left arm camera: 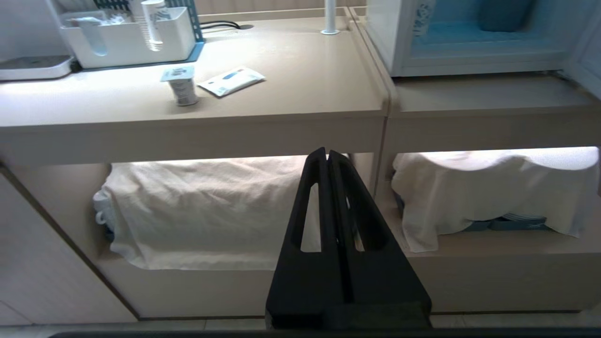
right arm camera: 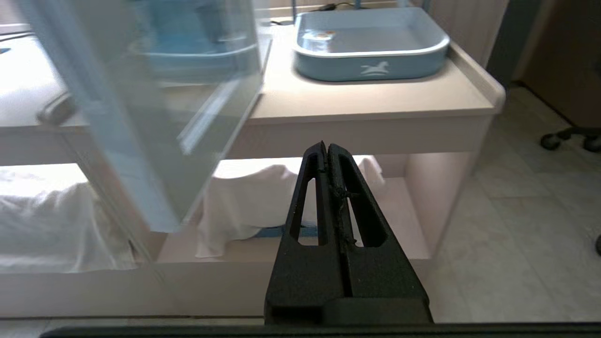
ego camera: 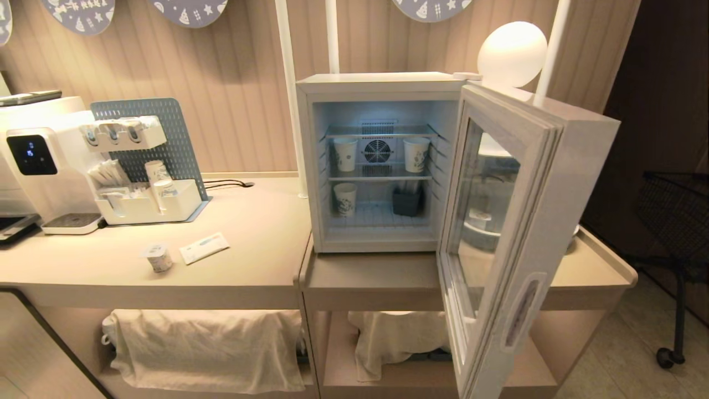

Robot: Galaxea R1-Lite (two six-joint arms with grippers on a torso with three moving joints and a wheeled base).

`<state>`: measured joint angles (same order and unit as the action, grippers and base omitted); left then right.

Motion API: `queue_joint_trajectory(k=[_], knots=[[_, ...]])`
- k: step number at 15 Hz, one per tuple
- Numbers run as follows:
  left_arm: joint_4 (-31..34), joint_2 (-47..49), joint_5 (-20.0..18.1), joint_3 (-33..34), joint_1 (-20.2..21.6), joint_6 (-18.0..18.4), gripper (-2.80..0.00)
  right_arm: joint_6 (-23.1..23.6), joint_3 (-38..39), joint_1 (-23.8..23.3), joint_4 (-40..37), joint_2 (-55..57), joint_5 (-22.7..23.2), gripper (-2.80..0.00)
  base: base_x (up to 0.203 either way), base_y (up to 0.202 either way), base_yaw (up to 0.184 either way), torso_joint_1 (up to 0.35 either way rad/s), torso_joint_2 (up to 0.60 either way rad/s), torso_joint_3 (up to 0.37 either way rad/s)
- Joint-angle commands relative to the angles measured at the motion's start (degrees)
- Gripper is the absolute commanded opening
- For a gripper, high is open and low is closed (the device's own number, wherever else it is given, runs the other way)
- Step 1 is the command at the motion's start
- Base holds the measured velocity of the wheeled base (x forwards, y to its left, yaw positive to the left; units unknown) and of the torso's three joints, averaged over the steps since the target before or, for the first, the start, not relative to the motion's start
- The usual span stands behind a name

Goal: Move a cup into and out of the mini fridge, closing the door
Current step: Put the yoghurt in the freezer

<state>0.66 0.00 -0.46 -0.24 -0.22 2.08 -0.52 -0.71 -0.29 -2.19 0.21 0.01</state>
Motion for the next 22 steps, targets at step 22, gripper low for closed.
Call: queue_joint_trajectory(k=[22], knots=[[0.2,0.0,0.0,-0.1,0.0,0.5,-2.80,0.0,0.0,0.0,0.0,0.1,0.0,-2.80,-0.067,0.168,0.000,0.002,0.00,0.003]])
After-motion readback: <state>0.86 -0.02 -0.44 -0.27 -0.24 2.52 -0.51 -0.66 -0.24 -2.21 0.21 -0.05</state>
